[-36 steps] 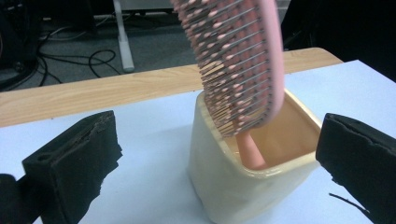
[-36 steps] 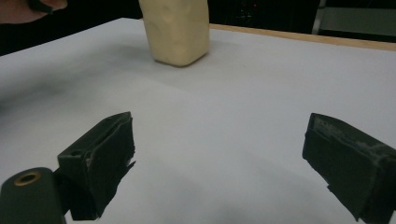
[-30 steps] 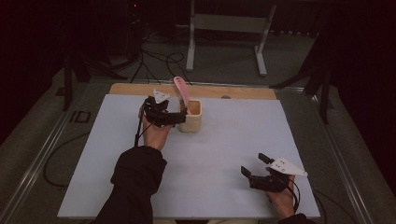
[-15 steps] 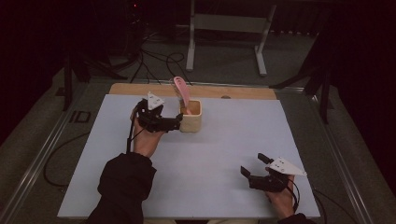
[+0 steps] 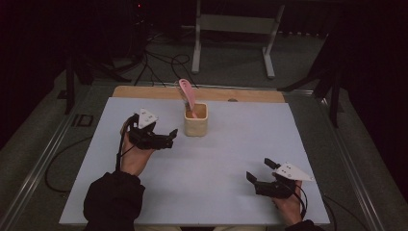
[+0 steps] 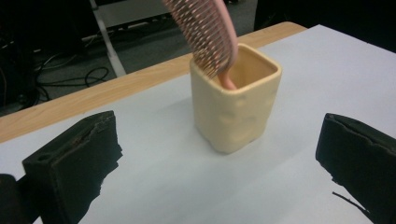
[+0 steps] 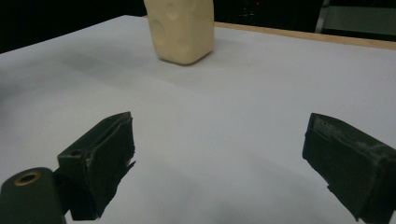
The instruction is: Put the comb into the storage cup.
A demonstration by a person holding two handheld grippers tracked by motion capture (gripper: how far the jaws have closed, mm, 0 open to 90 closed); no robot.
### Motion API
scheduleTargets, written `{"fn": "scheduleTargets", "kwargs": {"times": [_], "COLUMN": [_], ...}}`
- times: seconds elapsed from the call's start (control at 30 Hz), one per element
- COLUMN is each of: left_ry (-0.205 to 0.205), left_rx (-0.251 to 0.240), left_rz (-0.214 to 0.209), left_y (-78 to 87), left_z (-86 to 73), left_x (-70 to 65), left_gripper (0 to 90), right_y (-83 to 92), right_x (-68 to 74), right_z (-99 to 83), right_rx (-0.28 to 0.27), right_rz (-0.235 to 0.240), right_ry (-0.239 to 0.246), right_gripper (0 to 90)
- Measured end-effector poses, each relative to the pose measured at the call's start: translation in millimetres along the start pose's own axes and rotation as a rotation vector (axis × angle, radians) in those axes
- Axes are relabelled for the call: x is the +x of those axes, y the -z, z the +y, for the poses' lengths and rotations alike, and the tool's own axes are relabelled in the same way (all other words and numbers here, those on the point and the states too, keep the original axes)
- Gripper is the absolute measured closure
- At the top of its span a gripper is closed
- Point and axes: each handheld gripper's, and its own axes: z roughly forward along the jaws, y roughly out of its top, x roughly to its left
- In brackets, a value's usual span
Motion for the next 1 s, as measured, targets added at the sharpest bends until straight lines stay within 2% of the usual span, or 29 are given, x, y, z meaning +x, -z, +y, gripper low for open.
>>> {"fn": "scheduleTargets", "kwargs": {"times": [0.2, 0.37, 0.6, 0.73, 1.0], "left_ry": [0.004, 0.023, 0.025, 0.043, 0.045], "left_rx": [-0.016, -0.031, -0.018, -0.023, -0.033], "left_rz": [0.005, -0.006, -0.017, -0.024, -0.022], "left_y": [15.6, 26.0, 33.5, 37.9, 44.2], "left_z": [-14.5, -30.0, -56.0, -69.9, -93.6], "left_x": [6.7, 9.3, 10.8, 13.2, 13.1], "left_gripper": [0.1, 0.1, 0.1, 0.1, 0.1], "right_y": [-0.3, -0.8, -1.7, -1.9, -1.9], "right_x": [0.7, 1.8, 3.1, 3.0, 4.5], "right_z": [0.1, 0.2, 0.2, 0.1, 0.3], "right_rx": [0.000, 0.000, 0.003, 0.003, 0.000], "right_rz": [0.000, 0.001, 0.002, 0.002, 0.005], "right_ry": [0.000, -0.002, 0.003, 0.003, -0.003], "right_gripper": [8.8, 8.8, 8.8, 8.8, 8.8]}}
